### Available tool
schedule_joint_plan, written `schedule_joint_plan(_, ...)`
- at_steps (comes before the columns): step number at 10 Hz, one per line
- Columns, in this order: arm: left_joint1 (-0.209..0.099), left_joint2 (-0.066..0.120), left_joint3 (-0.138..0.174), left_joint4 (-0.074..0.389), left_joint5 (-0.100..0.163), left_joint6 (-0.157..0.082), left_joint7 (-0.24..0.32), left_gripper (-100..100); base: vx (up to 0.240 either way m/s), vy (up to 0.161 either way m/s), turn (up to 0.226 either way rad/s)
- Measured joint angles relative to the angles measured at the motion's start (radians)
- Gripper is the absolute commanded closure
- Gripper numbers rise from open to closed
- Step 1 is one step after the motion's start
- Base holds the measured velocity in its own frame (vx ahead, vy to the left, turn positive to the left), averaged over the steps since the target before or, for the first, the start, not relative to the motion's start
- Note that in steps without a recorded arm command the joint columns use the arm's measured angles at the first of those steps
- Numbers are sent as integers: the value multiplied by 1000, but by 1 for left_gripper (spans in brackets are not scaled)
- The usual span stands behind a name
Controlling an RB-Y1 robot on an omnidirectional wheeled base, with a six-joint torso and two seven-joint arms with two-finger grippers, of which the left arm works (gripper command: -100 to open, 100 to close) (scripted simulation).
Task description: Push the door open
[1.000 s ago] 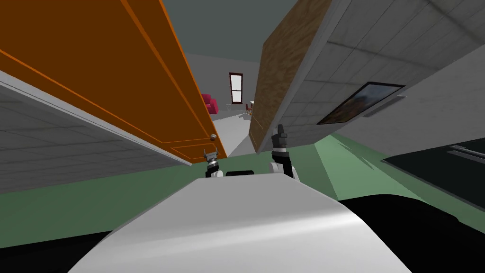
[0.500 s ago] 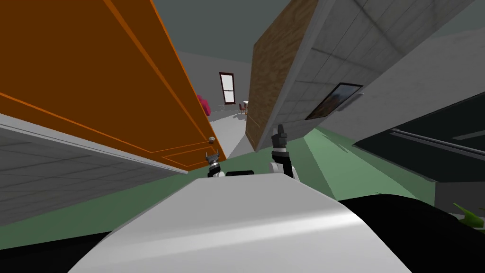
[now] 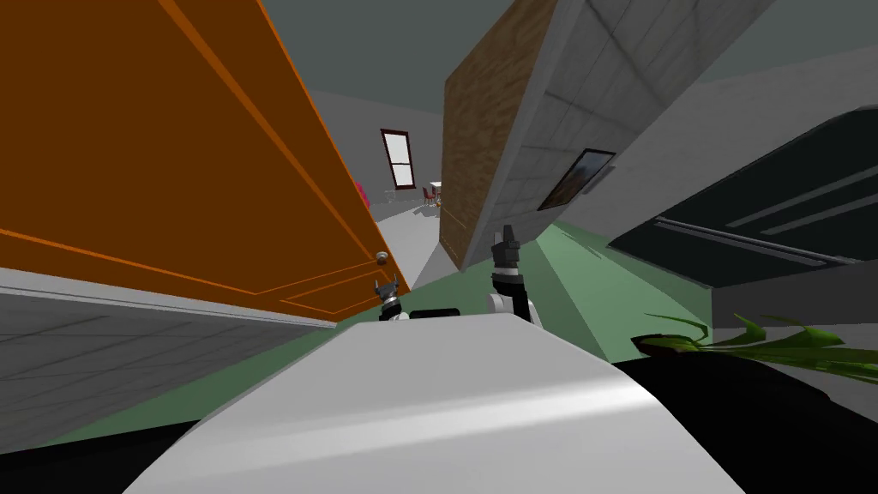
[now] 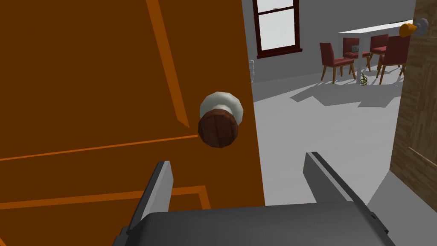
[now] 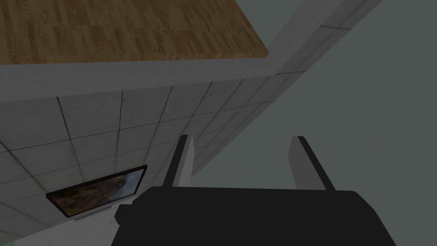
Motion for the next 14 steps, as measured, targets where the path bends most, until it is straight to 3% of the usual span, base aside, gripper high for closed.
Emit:
schedule_joint_plan(4,-15,-34,-13,78,42,-24,50,-100,-20,174,-250)
schedule_joint_plan(6,-16,-43,-16,91,53,-27,63,-100,29,67,-28)
schedule_joint_plan(10,-16,6,-10,99,57,-32,77,-100,178,98,-26)
schedule_joint_plan(12,-23,13,-5,111,61,-35,88,-100,177,89,-25)
schedule_joint_plan(14,-24,2,-1,118,65,-38,99,-100,138,55,-18)
